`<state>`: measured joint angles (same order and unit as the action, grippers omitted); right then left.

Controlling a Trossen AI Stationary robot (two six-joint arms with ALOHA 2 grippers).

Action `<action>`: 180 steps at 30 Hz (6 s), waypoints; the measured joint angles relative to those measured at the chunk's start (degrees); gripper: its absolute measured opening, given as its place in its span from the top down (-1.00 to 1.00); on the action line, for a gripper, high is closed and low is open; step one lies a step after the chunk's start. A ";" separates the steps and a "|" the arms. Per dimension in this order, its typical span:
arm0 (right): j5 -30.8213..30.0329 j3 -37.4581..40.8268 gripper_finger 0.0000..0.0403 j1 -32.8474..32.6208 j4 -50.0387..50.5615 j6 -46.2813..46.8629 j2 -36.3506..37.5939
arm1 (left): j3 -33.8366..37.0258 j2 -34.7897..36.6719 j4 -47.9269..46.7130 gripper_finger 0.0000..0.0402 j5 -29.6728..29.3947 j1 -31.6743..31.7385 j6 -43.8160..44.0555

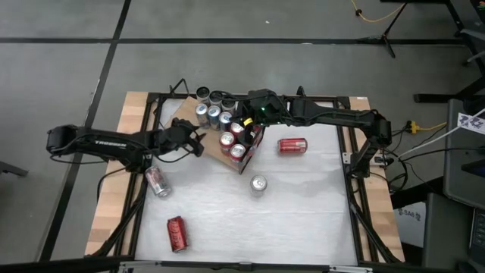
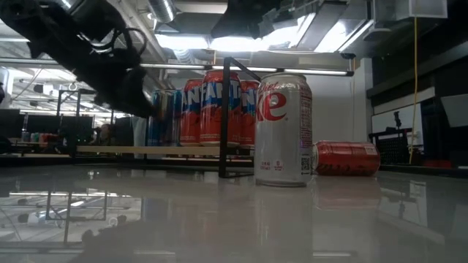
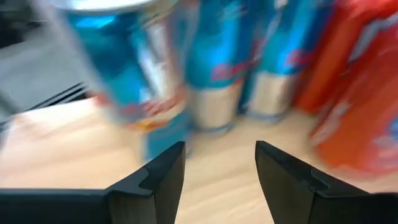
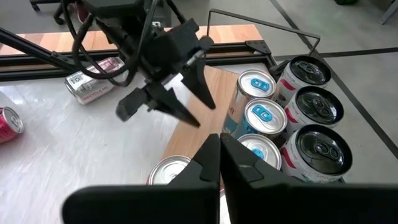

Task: Pick and place cans onto a shelf
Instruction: Put the blue and white soda can on the shelf aligned with the other blue and white soda cans, then put the bottom red/black soda can on the shelf

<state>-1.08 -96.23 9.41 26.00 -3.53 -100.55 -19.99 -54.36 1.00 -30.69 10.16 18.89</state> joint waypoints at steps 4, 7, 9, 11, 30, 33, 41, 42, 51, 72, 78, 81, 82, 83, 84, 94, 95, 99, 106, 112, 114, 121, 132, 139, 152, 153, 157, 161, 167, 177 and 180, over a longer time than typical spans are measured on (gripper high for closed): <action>0.00 0.00 1.00 0.00 0.00 -0.01 0.00 | 0.00 3.04 -9.38 0.06 -5.99 0.06 0.41; 0.00 0.00 1.00 0.00 0.00 -0.01 0.00 | 0.00 3.40 -11.08 0.06 -11.86 0.79 0.01; 0.00 0.00 1.00 0.00 0.00 -0.02 0.00 | 0.00 3.40 -10.42 0.06 -14.02 1.87 -0.03; 0.00 0.00 1.00 0.00 0.00 -0.02 0.00 | 0.00 3.23 -9.50 0.06 -14.30 3.31 -0.03; 0.00 0.00 1.00 0.00 0.00 -0.02 0.00 | 0.00 2.18 -2.41 0.06 -7.46 14.68 3.48; 0.00 0.00 1.00 0.00 0.00 -0.02 0.00 | 0.00 2.18 -0.71 0.06 -6.25 15.03 3.44; 0.00 0.00 1.00 0.00 0.01 -0.02 -0.02 | 0.00 2.18 -0.98 0.06 -4.40 15.07 2.19; 0.00 0.00 1.00 -0.01 0.02 -0.03 -0.02 | 0.00 2.18 -0.99 0.06 -3.35 15.07 1.75; 0.00 0.00 1.00 -0.01 0.07 -0.03 0.00 | 0.00 2.18 -1.24 0.06 0.29 13.72 1.43; 0.00 0.00 1.00 0.00 0.65 -0.03 -0.01 | 0.00 2.37 -4.49 0.07 -3.88 8.52 1.54; 0.00 0.00 1.00 -0.02 1.21 -0.04 -0.02 | 0.00 2.37 -4.73 0.06 -10.64 8.69 1.52; 0.00 0.00 1.00 -0.02 1.12 -0.04 -0.02 | 0.00 2.35 -2.00 0.06 -10.09 9.82 1.49; 0.00 0.00 1.00 0.00 1.11 -0.02 -0.02 | 0.00 2.24 -1.07 0.06 -9.68 10.25 1.49; 0.00 0.00 1.00 -0.02 1.11 -0.04 -0.02 | 0.00 2.20 -0.25 0.06 -8.92 10.70 1.49; 0.00 0.00 1.00 -0.01 1.11 -0.03 -0.02 | 0.00 2.20 0.45 0.06 -8.06 11.14 1.49; 0.00 0.00 1.00 -0.02 1.14 -0.04 -0.02 | 0.00 2.20 0.59 0.06 0.00 12.31 1.47; 0.00 0.00 1.00 -0.02 1.14 -0.04 -0.02 | 0.00 2.20 0.57 0.07 0.64 12.04 1.47; 0.00 0.00 1.00 -0.01 1.14 -0.04 -0.02 | 0.00 2.20 0.57 0.06 1.34 10.88 1.45; 0.00 0.00 1.00 -0.02 1.14 -0.02 -0.02 | 0.00 2.20 0.55 0.06 -0.66 10.71 1.45; 0.00 0.00 1.00 -0.02 1.14 -0.03 -0.02 | 0.00 2.20 0.61 0.06 -2.13 10.70 1.47; 0.00 0.00 1.00 -0.02 1.14 -0.02 -0.02 | 0.00 2.20 0.93 0.06 -2.76 10.70 1.47; 0.00 0.00 1.00 -0.02 1.14 0.06 -0.02 | 0.00 2.35 1.13 0.06 -3.61 10.70 0.48; 0.00 0.00 1.00 -0.02 1.29 0.20 -0.02 | 0.00 11.19 -4.48 0.06 6.38 6.90 -1.50; 0.00 0.00 1.00 -0.01 1.22 0.20 -0.02 | 0.00 17.33 -11.07 0.06 15.20 2.06 4.75; 0.00 0.00 0.35 -0.02 1.07 0.22 -0.02 | 0.00 17.96 -15.62 0.06 25.68 -5.71 12.50; 0.00 0.00 0.25 -0.02 1.05 0.22 -0.02 | 0.00 17.96 -15.62 0.06 25.71 -6.17 12.51; -0.02 0.00 -0.09 -0.07 1.05 0.87 -0.02 | 0.00 17.96 -15.61 0.06 25.54 -7.68 12.48; -0.02 0.00 -0.35 -0.07 1.05 2.25 -0.02 | 0.00 17.96 -15.59 0.06 25.48 -8.57 12.48; 0.02 0.00 -0.55 -0.07 1.07 2.38 -0.02 | 0.00 17.96 -15.56 0.06 25.43 -9.17 12.48; 0.59 0.00 -0.59 -0.04 2.01 1.99 -0.02 | 0.00 17.96 -15.54 0.06 25.43 -9.14 12.48; 0.59 0.00 -0.59 -0.04 2.98 1.72 -0.02 | 0.00 17.96 -15.54 0.06 25.43 -9.14 12.48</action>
<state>-0.49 -96.23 9.37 28.98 -1.81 -100.57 -19.99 -36.40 -14.55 -5.26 1.02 31.38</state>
